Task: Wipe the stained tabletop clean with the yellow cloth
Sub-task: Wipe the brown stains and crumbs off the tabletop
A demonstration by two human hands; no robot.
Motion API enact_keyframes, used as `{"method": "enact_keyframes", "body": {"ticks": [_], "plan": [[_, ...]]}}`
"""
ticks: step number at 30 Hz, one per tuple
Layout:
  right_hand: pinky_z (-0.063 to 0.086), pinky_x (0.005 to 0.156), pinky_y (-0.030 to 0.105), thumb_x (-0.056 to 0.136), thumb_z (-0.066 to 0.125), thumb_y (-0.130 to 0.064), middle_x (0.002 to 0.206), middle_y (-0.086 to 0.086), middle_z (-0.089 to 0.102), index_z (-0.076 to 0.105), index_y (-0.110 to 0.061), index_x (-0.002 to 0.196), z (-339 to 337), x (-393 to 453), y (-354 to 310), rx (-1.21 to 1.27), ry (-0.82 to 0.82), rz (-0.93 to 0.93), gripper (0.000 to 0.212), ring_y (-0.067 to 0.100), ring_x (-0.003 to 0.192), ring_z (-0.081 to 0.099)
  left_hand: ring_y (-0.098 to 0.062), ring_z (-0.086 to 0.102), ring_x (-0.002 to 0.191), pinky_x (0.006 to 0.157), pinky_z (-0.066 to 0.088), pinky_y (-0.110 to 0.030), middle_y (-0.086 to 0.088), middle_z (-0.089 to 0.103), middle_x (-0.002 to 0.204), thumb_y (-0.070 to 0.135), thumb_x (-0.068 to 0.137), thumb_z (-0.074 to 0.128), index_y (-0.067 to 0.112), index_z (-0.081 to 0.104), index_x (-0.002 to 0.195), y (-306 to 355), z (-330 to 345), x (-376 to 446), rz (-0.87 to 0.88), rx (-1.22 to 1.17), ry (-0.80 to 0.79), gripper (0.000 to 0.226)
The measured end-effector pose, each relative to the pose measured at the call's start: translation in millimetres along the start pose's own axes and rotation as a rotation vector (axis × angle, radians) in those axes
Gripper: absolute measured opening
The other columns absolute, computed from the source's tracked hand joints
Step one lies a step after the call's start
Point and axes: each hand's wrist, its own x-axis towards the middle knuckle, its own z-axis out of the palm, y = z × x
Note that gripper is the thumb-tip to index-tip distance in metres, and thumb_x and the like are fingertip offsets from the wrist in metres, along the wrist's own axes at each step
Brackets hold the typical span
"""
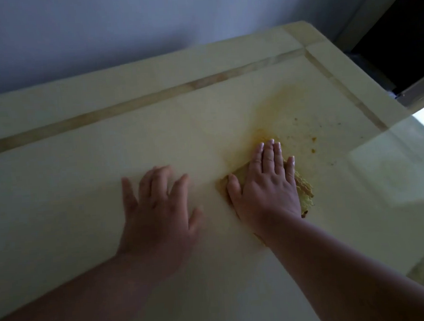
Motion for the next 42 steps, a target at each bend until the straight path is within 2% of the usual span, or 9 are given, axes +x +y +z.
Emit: {"method": "enact_keyframes", "body": {"ticks": [3,8,11,17,28,35,42], "plan": [[-0.012,0.136,0.054,0.097,0.009,-0.073,0.184,0.016,-0.018,-0.011,-0.005,0.174,-3,20,-10,-0.033,-0.002,-0.048,0.105,0.026,0.168,-0.026,-0.035,0.031,0.155,0.123,0.016,-0.07,-0.017,0.039,0.163,0.047,0.088,0.043,0.013,0.053,0.145,-42,-11,76,-0.011,-0.042,0.087,0.067],[-0.012,0.136,0.054,0.098,0.013,-0.072,0.184,0.017,-0.014,-0.009,-0.004,0.174,-12,74,-39,-0.026,0.019,-0.104,0.104,0.026,0.169,-0.022,-0.033,0.009,0.162,0.126,0.009,-0.065,-0.015,0.013,0.175,0.05,0.09,0.02,0.007,0.03,0.16,-91,-1,163,-0.115,0.138,-0.054,0.083],[-0.009,0.136,0.055,0.101,0.018,-0.071,0.185,0.018,-0.008,-0.004,-0.004,0.175,-17,125,-63,-0.015,0.045,-0.109,0.102,0.027,0.171,-0.015,-0.029,0.004,0.163,0.128,0.004,-0.062,-0.011,0.008,0.177,0.053,0.091,0.015,0.009,0.02,0.165,-91,6,167,-0.134,0.142,-0.057,0.087],[-0.008,0.136,0.058,0.102,0.025,-0.066,0.185,0.019,-0.003,0.0,-0.002,0.175,-33,219,-120,0.042,0.054,-0.075,0.101,0.03,0.171,-0.01,-0.03,0.002,0.164,0.128,0.002,-0.063,-0.011,0.005,0.177,0.065,0.09,0.006,0.01,0.015,0.167,-99,7,171,-0.097,0.183,-0.077,0.094],[-0.008,0.136,0.058,0.102,0.024,-0.06,0.185,0.018,-0.002,0.001,-0.003,0.175,-51,301,-180,0.071,0.062,-0.062,0.096,0.029,0.171,-0.009,-0.029,-0.005,0.164,0.127,0.001,-0.062,-0.009,-0.002,0.177,0.067,0.092,0.0,0.013,0.004,0.168,-98,9,167,-0.079,0.212,-0.088,0.093],[-0.005,0.137,0.055,0.102,0.022,-0.067,0.186,0.015,-0.001,0.001,-0.005,0.176,-51,305,-168,0.049,0.078,-0.116,0.098,0.026,0.172,-0.008,-0.029,-0.004,0.164,0.128,0.002,-0.061,-0.009,-0.003,0.177,0.068,0.092,0.0,0.013,0.004,0.168,-97,9,166,-0.064,0.215,-0.092,0.093],[-0.003,0.137,0.053,0.101,0.024,-0.072,0.186,0.012,0.002,0.002,-0.007,0.176,-47,279,-115,0.054,0.11,-0.075,0.102,0.024,0.172,-0.005,-0.025,-0.004,0.164,0.129,0.001,-0.059,-0.006,-0.001,0.178,0.071,0.088,-0.002,0.016,0.006,0.168,-96,9,168,-0.079,0.217,-0.097,0.097]]}}
